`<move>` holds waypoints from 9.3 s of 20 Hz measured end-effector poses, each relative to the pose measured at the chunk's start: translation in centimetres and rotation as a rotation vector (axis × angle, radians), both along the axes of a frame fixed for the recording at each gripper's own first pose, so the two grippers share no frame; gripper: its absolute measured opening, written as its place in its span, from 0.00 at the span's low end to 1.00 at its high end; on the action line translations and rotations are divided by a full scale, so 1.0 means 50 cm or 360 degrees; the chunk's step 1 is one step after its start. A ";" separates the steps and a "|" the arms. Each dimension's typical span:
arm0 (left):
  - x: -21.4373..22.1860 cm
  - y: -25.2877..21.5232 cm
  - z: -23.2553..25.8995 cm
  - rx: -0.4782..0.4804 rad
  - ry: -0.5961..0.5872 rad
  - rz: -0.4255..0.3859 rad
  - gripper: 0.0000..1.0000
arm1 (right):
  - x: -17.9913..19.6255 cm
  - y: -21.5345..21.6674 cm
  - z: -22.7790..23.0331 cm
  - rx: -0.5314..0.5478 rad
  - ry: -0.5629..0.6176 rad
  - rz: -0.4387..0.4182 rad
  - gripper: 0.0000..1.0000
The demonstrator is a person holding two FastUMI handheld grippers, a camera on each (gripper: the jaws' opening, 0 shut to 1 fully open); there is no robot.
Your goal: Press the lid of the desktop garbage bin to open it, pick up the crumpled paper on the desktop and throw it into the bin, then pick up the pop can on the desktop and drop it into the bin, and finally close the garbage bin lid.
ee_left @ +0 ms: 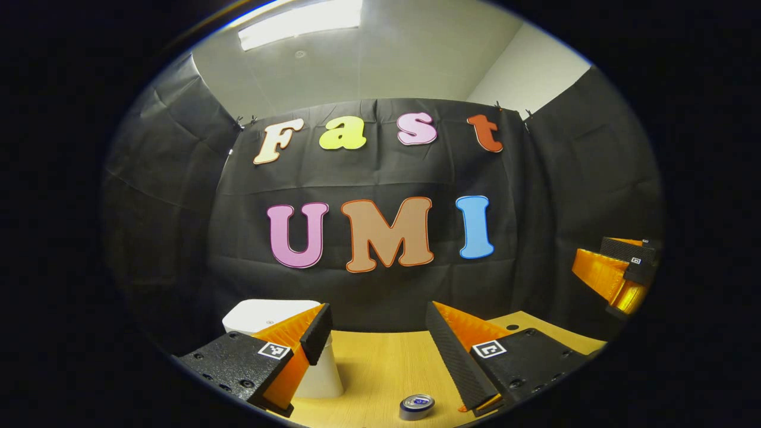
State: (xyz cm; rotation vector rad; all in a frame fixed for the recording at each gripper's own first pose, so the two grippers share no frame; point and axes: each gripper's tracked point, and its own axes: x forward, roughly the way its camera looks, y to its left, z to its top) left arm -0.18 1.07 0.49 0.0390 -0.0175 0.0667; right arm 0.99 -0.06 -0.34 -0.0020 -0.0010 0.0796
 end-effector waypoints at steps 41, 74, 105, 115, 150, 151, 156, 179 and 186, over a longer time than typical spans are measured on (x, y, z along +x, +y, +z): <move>0.160 0.377 -0.144 -0.0011 0.0400 0.0437 0.00 | 0.007 0.020 -0.027 -0.0079 0.0052 0.0008 0.96; -0.006 0.143 -0.010 0.0033 0.0050 -0.0009 0.92 | 0.043 0.110 -0.119 -0.0057 0.0207 0.0255 0.97; -0.103 0.168 -0.112 0.0027 0.0359 0.0177 0.92 | -0.020 0.105 -0.826 -0.0528 0.1407 0.0405 0.83; -0.095 0.166 -0.115 0.0024 0.0366 0.0156 0.92 | 0.003 0.132 -0.737 -0.0394 0.1266 0.0522 0.48; -0.119 0.400 -0.169 -0.0082 0.0399 0.0266 0.93 | 0.278 0.808 -0.281 -0.0179 0.0532 0.1126 0.46; -0.117 0.403 -0.172 -0.0088 0.0403 0.0265 0.93 | 0.280 0.813 -0.292 -0.0192 0.0557 0.1127 0.44; -0.105 0.401 -0.182 -0.0093 0.0405 0.0252 0.92 | 0.285 0.805 -0.276 -0.0165 0.0535 0.1105 0.87; 0.043 -0.063 -0.344 -0.0079 0.0559 -0.0449 0.92 | 0.222 -0.016 -0.197 -0.0099 0.0374 0.0060 0.96; 0.045 -0.113 -0.496 -0.0085 0.0822 -0.0472 0.92 | 0.160 -0.129 -0.343 -0.0085 0.0623 -0.0072 0.96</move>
